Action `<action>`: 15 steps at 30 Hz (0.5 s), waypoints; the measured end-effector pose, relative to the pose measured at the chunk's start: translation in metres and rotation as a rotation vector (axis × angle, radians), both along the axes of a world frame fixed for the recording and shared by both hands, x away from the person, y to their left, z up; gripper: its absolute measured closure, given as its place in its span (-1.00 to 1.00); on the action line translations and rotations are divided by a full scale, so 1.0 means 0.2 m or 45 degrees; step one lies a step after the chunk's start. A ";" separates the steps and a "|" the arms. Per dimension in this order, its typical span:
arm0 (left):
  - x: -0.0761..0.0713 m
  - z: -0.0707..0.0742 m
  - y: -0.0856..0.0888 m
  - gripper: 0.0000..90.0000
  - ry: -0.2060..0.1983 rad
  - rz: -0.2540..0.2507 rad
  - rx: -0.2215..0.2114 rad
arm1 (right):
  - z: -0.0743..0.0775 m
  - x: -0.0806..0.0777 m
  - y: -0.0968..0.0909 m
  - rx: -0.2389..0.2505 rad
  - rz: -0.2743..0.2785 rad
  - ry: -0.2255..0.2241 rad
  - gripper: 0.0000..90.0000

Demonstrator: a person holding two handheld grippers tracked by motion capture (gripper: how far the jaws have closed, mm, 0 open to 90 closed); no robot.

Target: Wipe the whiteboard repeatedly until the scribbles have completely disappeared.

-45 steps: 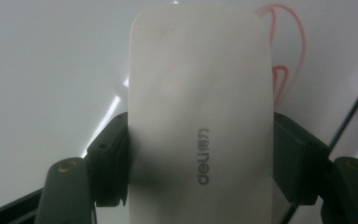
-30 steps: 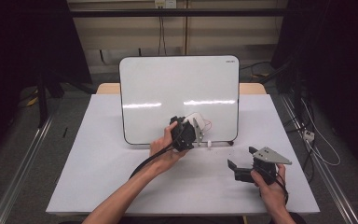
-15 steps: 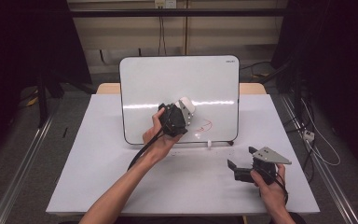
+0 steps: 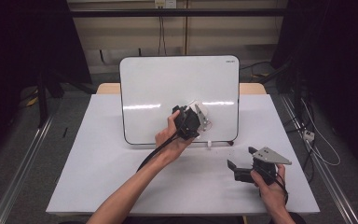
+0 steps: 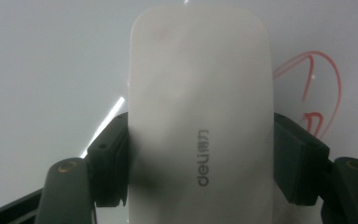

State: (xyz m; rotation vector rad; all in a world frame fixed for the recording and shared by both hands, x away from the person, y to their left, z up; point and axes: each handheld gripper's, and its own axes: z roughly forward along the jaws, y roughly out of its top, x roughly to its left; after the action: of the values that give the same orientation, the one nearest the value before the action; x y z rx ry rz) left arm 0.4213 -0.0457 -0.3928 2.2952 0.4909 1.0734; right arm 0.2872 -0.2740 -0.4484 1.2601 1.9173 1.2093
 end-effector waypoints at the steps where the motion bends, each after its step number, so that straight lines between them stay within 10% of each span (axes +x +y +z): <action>1: -0.01 -0.01 -0.01 -0.31 -0.010 -0.008 0.017 | 0.00 0.00 0.00 0.001 0.001 0.000 -0.90; 15: -0.09 -0.11 -0.08 -0.31 -0.027 -0.133 0.138 | 0.00 0.00 0.00 0.006 -0.002 0.002 -0.90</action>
State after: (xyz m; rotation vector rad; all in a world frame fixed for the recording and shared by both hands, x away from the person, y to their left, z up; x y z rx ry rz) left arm 0.4026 -0.0617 -0.4140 2.3723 0.3081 1.0955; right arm 0.2873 -0.2739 -0.4486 1.2652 1.9156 1.2126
